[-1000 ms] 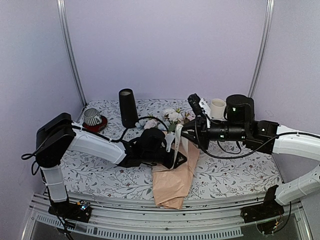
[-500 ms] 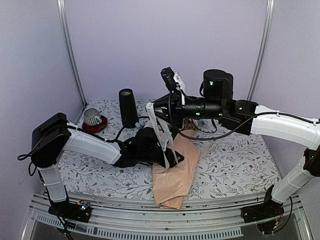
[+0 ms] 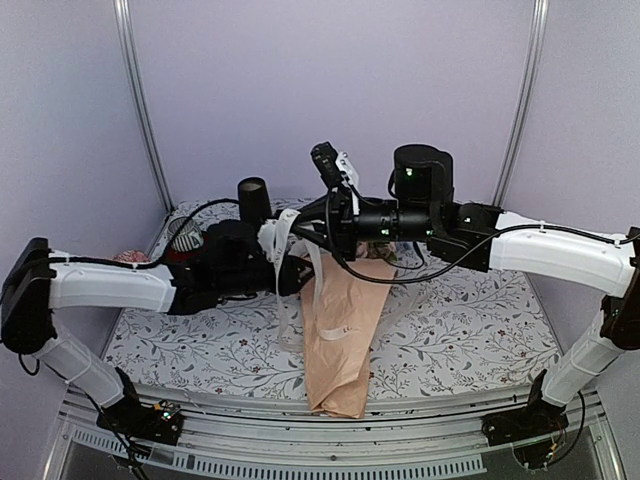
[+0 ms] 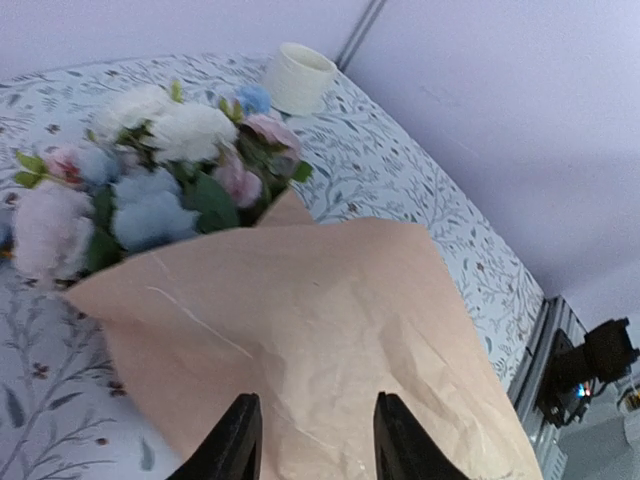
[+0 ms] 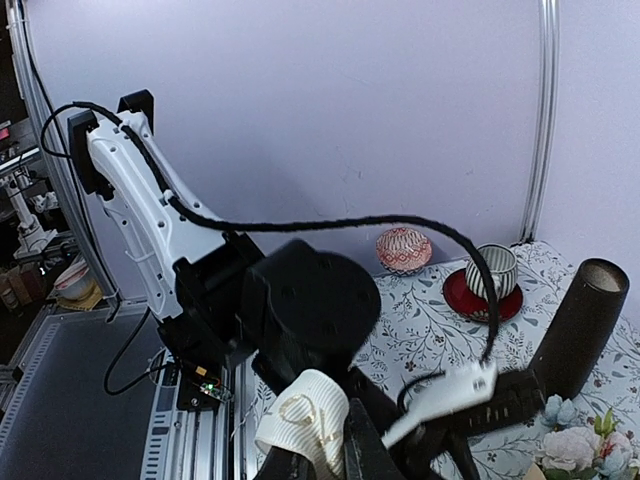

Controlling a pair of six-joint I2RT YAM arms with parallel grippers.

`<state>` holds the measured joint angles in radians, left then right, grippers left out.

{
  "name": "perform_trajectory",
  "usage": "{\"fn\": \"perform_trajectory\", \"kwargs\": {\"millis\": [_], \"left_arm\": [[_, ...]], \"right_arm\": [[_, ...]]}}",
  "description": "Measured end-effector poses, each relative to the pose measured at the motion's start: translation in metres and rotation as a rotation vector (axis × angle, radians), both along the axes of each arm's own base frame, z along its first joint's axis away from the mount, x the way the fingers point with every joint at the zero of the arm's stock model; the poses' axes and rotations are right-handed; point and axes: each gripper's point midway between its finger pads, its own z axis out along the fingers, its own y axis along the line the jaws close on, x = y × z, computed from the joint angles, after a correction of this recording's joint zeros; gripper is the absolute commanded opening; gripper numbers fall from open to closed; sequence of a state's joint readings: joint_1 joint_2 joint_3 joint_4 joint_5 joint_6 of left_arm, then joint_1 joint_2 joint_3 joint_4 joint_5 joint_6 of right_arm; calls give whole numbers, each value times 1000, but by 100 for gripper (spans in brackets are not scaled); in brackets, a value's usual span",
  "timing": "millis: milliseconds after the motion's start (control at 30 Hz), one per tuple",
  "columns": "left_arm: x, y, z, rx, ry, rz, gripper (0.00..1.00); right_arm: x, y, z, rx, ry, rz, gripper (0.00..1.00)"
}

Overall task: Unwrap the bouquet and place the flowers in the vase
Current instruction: Place the untied ribbon at the center of the board.

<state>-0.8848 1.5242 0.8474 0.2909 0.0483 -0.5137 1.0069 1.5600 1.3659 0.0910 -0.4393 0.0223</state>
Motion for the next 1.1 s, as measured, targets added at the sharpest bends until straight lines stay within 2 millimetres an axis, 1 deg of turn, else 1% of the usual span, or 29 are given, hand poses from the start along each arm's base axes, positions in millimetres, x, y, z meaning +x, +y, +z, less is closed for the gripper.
{"fn": "perform_trajectory", "kwargs": {"millis": [67, 133, 200, 233, 267, 300, 367, 400, 433, 533, 600, 633, 667, 767, 867, 1000, 1100], "left_arm": [[8, 25, 15, -11, -18, 59, 41], [12, 50, 27, -13, -31, 118, 46], [15, 73, 35, -10, -36, 181, 50], [15, 83, 39, -6, -38, 211, 51], [14, 95, 42, -2, -40, 244, 54], [13, 107, 45, 3, -41, 280, 57], [9, 131, 54, 4, -50, 354, 59], [7, 143, 59, 2, -56, 392, 59], [6, 151, 64, -3, -60, 417, 59], [2, 175, 73, -6, -69, 488, 60], [-1, 183, 72, 6, -60, 510, 60], [-2, 184, 71, 12, -53, 513, 60], [-4, 186, 68, 21, -43, 513, 60], [-8, 185, 59, 32, -25, 495, 60], [-13, 180, 49, 37, 0, 456, 58], [-17, 169, 41, 39, 35, 395, 58], [-19, 168, 43, 33, 36, 385, 58]], "right_arm": [[2, 1, -1, 3, 2, -5, 12], [5, 5, -5, 2, 6, -12, 12], [10, 11, -15, -9, 19, -20, 13], [14, 15, -22, -16, 28, -25, 16], [18, 20, -30, -25, 40, -30, 23], [22, 25, -38, -34, 54, -37, 35], [29, 35, -51, -49, 86, -46, 53], [32, 40, -58, -58, 96, -47, 59], [35, 43, -63, -64, 107, -50, 65], [42, 46, -75, -89, 131, -82, 71], [45, 44, -77, -98, 141, -104, 79], [48, 43, -78, -101, 146, -119, 87], [51, 41, -81, -112, 148, -139, 99], [58, 28, -88, -136, 163, -198, 99], [58, 3, -92, -159, 181, -249, 100], [60, -27, -88, -161, 198, -318, 99], [59, -50, -85, -157, 199, -373, 99]]}}
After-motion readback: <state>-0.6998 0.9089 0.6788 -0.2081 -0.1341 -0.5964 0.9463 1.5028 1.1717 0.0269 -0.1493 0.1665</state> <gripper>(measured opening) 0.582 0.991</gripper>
